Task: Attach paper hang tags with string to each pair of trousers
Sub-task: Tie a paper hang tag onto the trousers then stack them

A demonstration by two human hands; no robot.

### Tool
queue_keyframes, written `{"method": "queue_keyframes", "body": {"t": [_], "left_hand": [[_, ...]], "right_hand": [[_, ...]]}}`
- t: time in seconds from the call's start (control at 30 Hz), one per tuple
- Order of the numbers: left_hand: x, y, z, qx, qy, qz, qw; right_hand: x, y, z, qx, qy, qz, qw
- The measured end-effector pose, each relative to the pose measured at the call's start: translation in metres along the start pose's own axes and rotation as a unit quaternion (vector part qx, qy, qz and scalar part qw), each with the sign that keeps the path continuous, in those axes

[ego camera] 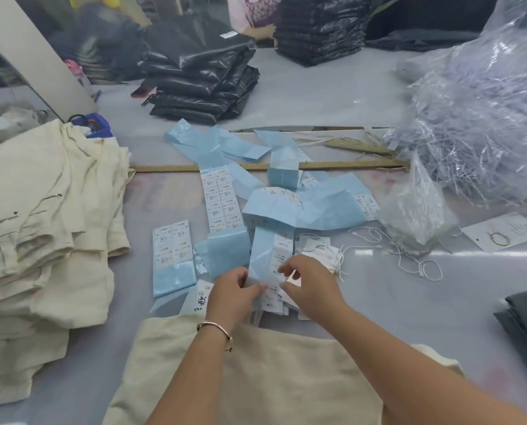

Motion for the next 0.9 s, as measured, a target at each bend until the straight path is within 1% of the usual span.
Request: {"method": "queue_keyframes", "body": {"t": [0.07,0.13,0.23,0.3,0.4,0.53,0.7,0.8,0.9], "left_hand": [[-0.001,0.003,0.001,0.005,-0.04,0.064,0.997],[-0.002,0.003,0.001,-0.021,-0.059,0.106,0.992],[-0.003,0.0,0.002,-0.064,-0.087,0.229,0.968],[-0.004,-0.002,0.003,-0.066,-0.107,0.27,0.955],[-0.005,-0.005,0.003,-0.068,-0.118,0.287,0.948],[-0.004,-0.003,0.004,-0.062,-0.115,0.3,0.945],[-0.001,-0.003,0.006,-0.052,-0.112,0.277,0.953],[0.0,-0.003,0.007,-0.049,-0.105,0.276,0.954],[0.0,-0.003,0.007,-0.058,-0.09,0.271,0.957]], "right_hand": [[0.004,0.002,-0.002,-0.019,0.004,-0.002,1.0],[0.007,0.003,-0.003,-0.03,0.007,-0.003,1.0],[0.008,0.002,-0.001,-0.059,0.025,-0.003,0.998],[0.006,0.0,-0.001,-0.087,0.04,-0.018,0.995],[0.003,-0.004,0.0,-0.111,0.043,-0.023,0.993],[0.0,-0.007,-0.001,-0.105,0.045,-0.026,0.993],[0.001,-0.008,-0.003,-0.1,0.04,-0.021,0.994],[0.001,-0.008,-0.002,-0.122,0.055,-0.013,0.991],[0.0,-0.011,0.002,-0.168,0.071,0.001,0.983]]}}
Point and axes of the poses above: each hand's wrist, its own z-axis away from the middle knuckle, its own x-axis out of the palm, y = z × x, the point moved 2 cm from there along -z, towards the middle knuckle, and after that the axes turned 11 degrees about -z, right-handed, at the moved point
